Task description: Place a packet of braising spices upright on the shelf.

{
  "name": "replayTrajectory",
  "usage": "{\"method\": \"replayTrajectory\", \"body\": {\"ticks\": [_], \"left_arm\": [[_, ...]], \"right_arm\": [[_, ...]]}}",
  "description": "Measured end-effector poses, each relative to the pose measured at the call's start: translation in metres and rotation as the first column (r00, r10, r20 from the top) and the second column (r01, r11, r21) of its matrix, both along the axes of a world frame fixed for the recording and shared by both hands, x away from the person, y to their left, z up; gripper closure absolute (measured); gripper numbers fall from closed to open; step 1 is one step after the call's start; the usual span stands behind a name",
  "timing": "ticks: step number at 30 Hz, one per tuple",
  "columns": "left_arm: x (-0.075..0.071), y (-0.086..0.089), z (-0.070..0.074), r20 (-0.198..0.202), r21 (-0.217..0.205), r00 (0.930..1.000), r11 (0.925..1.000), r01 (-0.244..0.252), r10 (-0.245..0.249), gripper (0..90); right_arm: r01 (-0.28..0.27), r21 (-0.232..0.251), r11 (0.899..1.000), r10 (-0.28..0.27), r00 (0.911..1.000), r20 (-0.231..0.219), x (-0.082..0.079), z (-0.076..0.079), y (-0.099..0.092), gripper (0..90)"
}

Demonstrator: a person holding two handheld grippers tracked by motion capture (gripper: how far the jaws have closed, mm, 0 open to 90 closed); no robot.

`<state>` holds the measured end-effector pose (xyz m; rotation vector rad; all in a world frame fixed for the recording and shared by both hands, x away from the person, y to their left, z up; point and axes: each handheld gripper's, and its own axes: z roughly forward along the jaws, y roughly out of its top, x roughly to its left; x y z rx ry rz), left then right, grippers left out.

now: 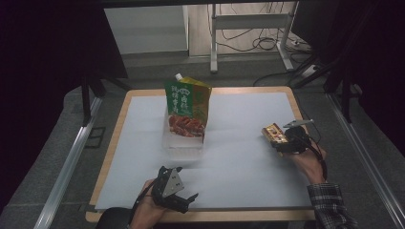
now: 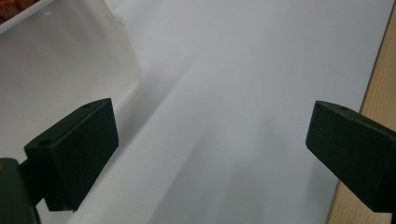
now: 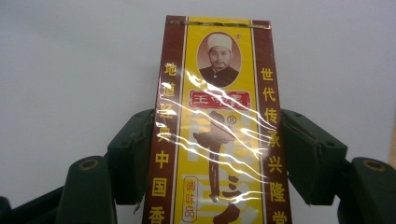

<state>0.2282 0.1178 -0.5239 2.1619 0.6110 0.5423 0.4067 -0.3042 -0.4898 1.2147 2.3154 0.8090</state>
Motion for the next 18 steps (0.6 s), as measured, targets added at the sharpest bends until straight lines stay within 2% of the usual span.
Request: {"method": "replayTrajectory", "body": {"ticks": [8, 17, 18], "left_arm": [[0.0, 0.0, 0.0, 0.0, 0.002, 1.0, 1.0, 0.0, 0.0, 2.1], [0.0, -0.001, -0.001, -0.001, 0.008, 1.0, 1.0, 0.001, -0.001, 2.2], [0.0, -0.001, -0.001, -0.001, 0.009, 1.0, 1.0, 0.001, -0.001, 2.2]], "right_arm": [[-0.098, 0.019, 0.995, 0.098, 0.9952, -0.007, -0.015, 0.001, 0.02, 31.7], [-0.218, 0.014, 0.976, 0.219, 0.9753, -0.031, -0.035, -0.003, 0.049, 31.6], [-0.238, 0.012, 0.971, 0.239, 0.9705, -0.035, -0.037, -0.004, 0.053, 31.6]]}}
